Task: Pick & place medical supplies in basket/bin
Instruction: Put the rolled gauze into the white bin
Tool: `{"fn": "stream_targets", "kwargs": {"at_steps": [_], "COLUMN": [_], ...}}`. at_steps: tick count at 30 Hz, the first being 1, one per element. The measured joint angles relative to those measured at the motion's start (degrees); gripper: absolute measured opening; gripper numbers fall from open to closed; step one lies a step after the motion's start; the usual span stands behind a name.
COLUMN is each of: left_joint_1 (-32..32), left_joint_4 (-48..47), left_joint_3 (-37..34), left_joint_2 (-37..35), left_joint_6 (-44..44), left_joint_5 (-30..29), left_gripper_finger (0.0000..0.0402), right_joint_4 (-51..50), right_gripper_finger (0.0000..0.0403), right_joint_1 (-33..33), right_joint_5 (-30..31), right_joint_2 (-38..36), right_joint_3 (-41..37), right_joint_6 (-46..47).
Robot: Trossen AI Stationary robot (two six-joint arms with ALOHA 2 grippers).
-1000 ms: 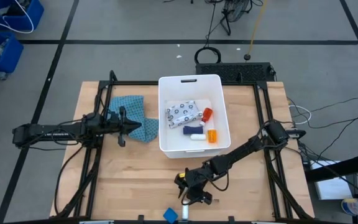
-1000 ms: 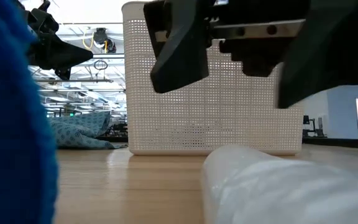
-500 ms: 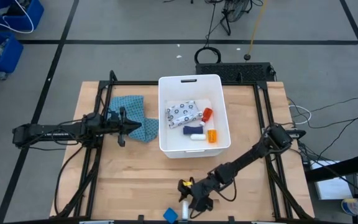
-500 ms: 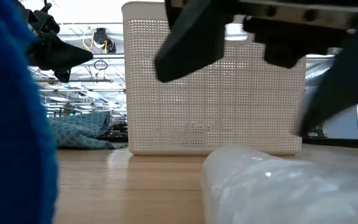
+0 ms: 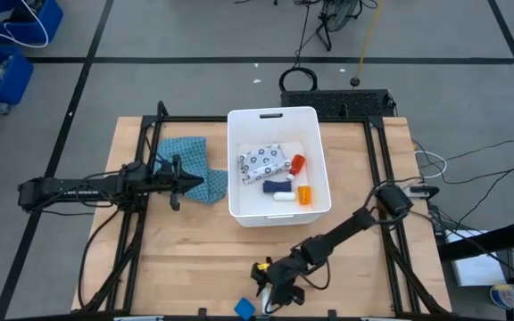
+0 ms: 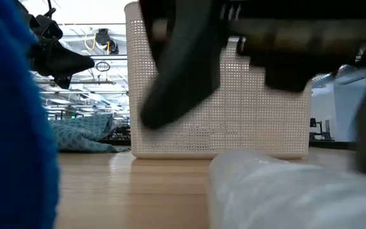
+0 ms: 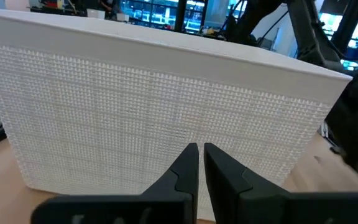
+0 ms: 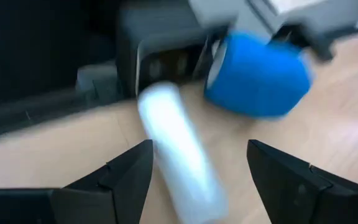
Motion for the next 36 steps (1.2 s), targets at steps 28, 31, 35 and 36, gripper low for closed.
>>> {"fn": "stream_targets", "kwargs": {"at_steps": [28, 31, 35, 36], "left_joint_1": [0.0, 0.0, 0.0, 0.0], "left_joint_4": [-2.3, -2.3, -2.2, -2.1], "left_joint_3": [0.0, 0.0, 0.0, 0.0], "left_joint_2": [0.0, 0.0, 0.0, 0.0], "left_joint_6": [-0.9, -0.8, -0.6, -0.6], "left_joint_5": [0.1, 0.1, 0.1, 0.1], "left_gripper_finger": [0.0028, 0.0028, 0.0028, 0.0028], "right_joint_4": [-13.9, -16.2, -18.3, -18.7], "right_gripper_finger": [0.0044, 0.0045, 0.0071, 0.0075], "right_joint_1": [-3.1, -3.5, -5.1, -5.5], "right_joint_5": [1.0, 3.4, 4.7, 5.1], "right_joint_2": [-4.9, -9.2, -14.3, -15.8], "right_joint_3": [1.1, 1.1, 1.1, 1.1], "right_joint_6": [2.3, 2.3, 4.2, 4.7]}}
